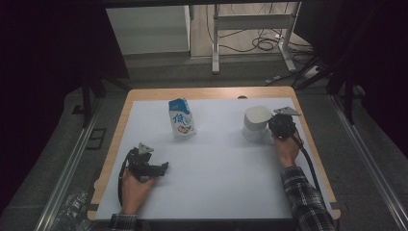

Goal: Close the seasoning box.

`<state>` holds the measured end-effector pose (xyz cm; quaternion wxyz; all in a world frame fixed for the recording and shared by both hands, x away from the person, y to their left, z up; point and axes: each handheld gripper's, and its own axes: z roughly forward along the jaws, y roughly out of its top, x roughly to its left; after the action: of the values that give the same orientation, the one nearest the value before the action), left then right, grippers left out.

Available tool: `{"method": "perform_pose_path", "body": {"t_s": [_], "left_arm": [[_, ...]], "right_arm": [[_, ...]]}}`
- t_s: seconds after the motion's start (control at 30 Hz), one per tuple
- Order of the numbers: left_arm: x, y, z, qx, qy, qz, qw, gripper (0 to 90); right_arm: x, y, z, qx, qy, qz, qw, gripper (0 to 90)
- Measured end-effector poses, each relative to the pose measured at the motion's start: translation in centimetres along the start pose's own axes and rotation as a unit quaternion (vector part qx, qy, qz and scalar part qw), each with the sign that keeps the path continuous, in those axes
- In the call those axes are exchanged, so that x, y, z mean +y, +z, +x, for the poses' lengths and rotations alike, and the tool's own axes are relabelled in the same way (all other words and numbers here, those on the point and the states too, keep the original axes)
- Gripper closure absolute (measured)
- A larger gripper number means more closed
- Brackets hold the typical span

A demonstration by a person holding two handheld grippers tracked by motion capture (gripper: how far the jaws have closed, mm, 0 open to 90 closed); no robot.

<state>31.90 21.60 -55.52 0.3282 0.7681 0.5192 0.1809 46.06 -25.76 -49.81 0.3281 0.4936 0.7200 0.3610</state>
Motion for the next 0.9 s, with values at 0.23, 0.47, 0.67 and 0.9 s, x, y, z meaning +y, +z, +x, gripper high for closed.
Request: {"method": "perform_pose_path", "body": {"t_s": [0.23, 0.47, 0.67, 0.9], "left_arm": [[0.0, 0.0, 0.0, 0.000, 0.000, 0.000, 1.0000, 0.8], [0.0, 0.0, 0.0, 0.001, 0.000, 0.000, 1.0000, 0.8], [0.0, 0.0, 0.0, 0.001, -0.001, 0.000, 1.0000, 0.8], [0.0, 0.0, 0.0, 0.001, 0.002, 0.002, 1.0000, 0.9]], "right_arm": [[-0.3, -0.6, -0.1, 0.013, 0.005, -0.002, 0.9999, 80.8], [-0.2, -2.8, 1.0, 0.051, 0.004, -0.008, 0.9986, 80.5], [-0.7, -4.7, 2.8, 0.089, 0.001, -0.012, 0.9960, 80.4], [-1.7, -6.5, 4.9, 0.124, -0.008, -0.014, 0.9921, 80.1]]}}
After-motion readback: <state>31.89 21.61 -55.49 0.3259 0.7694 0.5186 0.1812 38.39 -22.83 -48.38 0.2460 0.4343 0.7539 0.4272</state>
